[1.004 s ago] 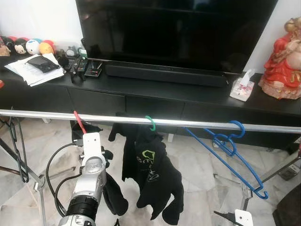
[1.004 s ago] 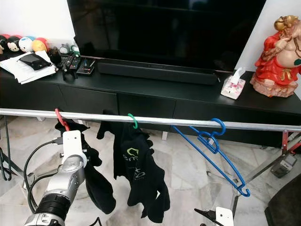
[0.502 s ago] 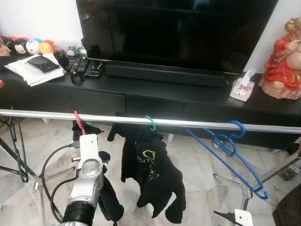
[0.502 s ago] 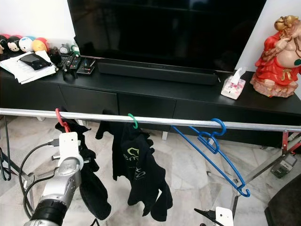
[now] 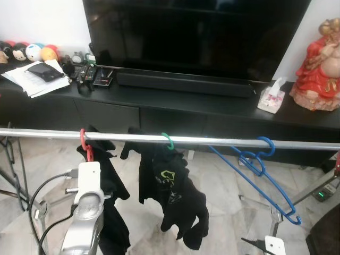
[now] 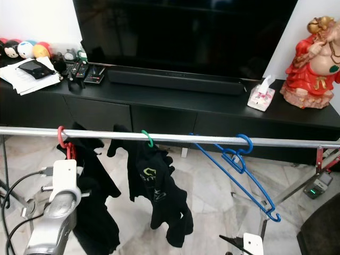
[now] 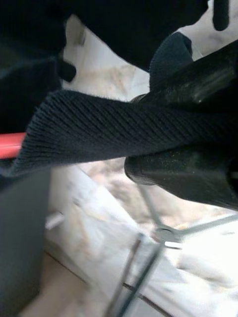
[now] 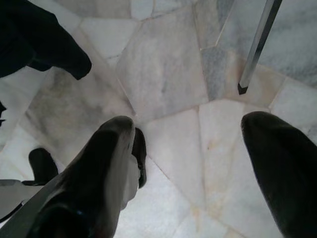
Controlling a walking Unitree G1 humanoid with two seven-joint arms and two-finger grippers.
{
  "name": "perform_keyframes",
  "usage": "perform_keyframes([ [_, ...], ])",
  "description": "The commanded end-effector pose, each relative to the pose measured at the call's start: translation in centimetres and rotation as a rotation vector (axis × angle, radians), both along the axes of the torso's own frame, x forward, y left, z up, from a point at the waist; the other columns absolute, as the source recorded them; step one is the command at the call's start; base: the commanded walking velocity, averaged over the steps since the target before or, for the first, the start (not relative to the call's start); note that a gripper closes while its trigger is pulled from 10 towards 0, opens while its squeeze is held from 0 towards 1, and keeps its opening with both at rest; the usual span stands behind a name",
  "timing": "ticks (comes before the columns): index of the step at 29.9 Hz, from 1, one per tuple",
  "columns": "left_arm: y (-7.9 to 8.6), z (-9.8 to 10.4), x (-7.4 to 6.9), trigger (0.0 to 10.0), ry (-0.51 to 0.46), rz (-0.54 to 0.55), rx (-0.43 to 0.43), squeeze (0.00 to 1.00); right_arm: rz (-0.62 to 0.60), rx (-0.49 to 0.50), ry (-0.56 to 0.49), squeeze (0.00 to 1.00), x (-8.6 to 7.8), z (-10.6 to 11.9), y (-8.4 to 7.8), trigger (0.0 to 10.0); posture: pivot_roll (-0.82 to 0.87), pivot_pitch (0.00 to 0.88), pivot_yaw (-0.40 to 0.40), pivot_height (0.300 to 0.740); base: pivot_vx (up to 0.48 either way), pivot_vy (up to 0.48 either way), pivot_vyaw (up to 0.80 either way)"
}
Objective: Hang hanger
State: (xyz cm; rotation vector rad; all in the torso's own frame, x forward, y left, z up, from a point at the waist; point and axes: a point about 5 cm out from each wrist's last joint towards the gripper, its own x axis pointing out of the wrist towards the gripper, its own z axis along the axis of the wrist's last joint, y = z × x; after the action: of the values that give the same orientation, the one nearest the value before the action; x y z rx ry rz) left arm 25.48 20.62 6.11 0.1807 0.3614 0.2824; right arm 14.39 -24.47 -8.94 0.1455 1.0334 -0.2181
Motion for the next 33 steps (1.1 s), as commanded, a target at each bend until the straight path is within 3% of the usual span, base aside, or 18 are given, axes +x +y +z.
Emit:
perform_keyframes([
  [1,-0.5,0.9,-0.2,0.0,-0.066,-0.068,0.019,0.00,-0.022,-0.002,-0.006,0.00,-0.1,0.1,-0.5,10.0,0.05,0.000,-0.077,0.740,0.000,0.000,0.00],
  [6,0.2,1.1,-1.6,0.0,-0.143,-0.109,0.076,0.00,-0.016,-0.010,-0.007,0.00,-0.1,0.2,-0.7,10.0,0.07,0.000,-0.094,0.740,0.000,0.000,0.00],
  [12,0.0,3.1,-1.3,0.0,-0.312,-0.117,0.135,0.00,-0.019,-0.022,-0.013,0.00,0.0,0.3,-1.0,10.0,0.07,0.000,-0.105,0.740,0.000,0.000,0.00],
  [17,-0.5,3.6,-1.4,0.0,-0.374,-0.131,0.154,0.00,-0.021,-0.026,-0.013,0.00,0.0,0.4,-1.1,10.0,0.07,0.000,-0.108,0.740,0.000,0.000,0.00],
  [18,-0.7,3.5,-1.7,1.2,-0.386,-0.155,0.158,0.00,-0.023,-0.028,-0.013,0.00,0.0,0.4,-1.2,10.0,0.07,0.000,-0.107,0.740,0.000,0.000,0.00],
  [19,-0.7,3.5,-1.7,1.2,-0.386,-0.155,0.158,0.00,-0.023,-0.028,-0.013,0.00,0.0,0.4,-1.2,10.0,0.07,0.000,-0.107,0.740,0.000,0.000,0.00],
  [21,-1.5,2.9,-2.7,7.4,-0.380,-0.246,0.183,0.00,-0.025,-0.031,-0.012,0.00,0.0,0.4,-1.3,10.0,0.08,0.000,-0.109,0.740,0.000,0.000,0.00],
  [22,-1.8,2.6,-3.2,9.3,-0.374,-0.282,0.192,0.00,-0.024,-0.032,-0.011,0.00,-0.1,0.4,-1.3,10.0,0.09,0.000,-0.112,0.740,0.000,0.000,0.00],
  [23,-2.1,2.1,-3.6,10.0,-0.360,-0.317,0.191,0.00,-0.023,-0.033,-0.009,0.00,-0.1,0.4,-1.3,10.0,0.09,0.000,-0.112,0.740,0.000,0.000,0.00],
  [24,-2.4,1.0,-4.9,10.0,-0.320,-0.359,0.187,0.00,-0.018,-0.036,-0.005,0.00,-0.1,0.4,-1.3,10.0,0.11,0.000,-0.115,0.740,0.000,0.000,0.00],
  [25,-2.4,1.0,-4.9,10.0,-0.320,-0.359,0.187,0.00,-0.018,-0.036,-0.005,0.00,-0.1,0.4,-1.3,10.0,0.11,0.000,-0.115,0.740,0.000,0.000,0.00],
  [29,-2.0,-1.1,-8.0,10.0,-0.240,-0.357,0.172,0.00,-0.013,-0.036,-0.003,0.00,-0.2,0.3,-1.3,10.0,0.12,0.000,-0.116,0.740,0.000,0.000,0.00],
  [33,-1.1,-2.9,-10.0,10.0,-0.160,-0.332,0.165,0.00,-0.014,-0.034,-0.002,0.00,-0.2,0.3,-1.2,10.0,0.13,0.000,-0.107,0.740,0.000,0.000,0.00],
])
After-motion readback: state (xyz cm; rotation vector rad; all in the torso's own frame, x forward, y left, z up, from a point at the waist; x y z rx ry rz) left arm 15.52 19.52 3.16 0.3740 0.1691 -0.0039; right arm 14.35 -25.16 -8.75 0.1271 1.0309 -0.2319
